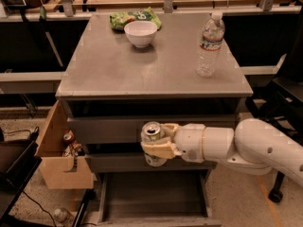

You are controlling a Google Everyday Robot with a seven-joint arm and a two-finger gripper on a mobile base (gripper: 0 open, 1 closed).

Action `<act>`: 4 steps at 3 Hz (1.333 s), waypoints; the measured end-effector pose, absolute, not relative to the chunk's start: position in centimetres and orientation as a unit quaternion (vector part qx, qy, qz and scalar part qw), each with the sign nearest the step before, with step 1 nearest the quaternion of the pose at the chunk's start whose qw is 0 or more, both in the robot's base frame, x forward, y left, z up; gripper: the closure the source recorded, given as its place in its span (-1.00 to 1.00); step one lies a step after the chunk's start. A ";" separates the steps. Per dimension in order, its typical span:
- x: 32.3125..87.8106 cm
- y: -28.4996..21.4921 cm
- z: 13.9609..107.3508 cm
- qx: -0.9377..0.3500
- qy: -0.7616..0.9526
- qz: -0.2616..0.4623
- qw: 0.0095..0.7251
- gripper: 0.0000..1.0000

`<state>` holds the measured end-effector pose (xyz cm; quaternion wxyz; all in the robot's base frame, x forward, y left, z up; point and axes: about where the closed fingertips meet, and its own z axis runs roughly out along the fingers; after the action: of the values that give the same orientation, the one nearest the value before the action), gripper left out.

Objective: Place 7up can into bottom drawer

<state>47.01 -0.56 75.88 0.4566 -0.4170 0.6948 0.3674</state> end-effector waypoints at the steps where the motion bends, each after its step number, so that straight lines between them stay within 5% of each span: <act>1: 46.9 1.3 70.5 -0.423 0.692 0.372 0.452 1.00; 4: 44.4 2.9 48.3 -0.478 0.635 0.421 0.437 1.00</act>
Offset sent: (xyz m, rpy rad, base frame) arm -0.0277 0.0323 -0.2609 0.0928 -0.0730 0.1576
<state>44.39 2.94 48.25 0.4371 -0.4777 0.6352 0.4209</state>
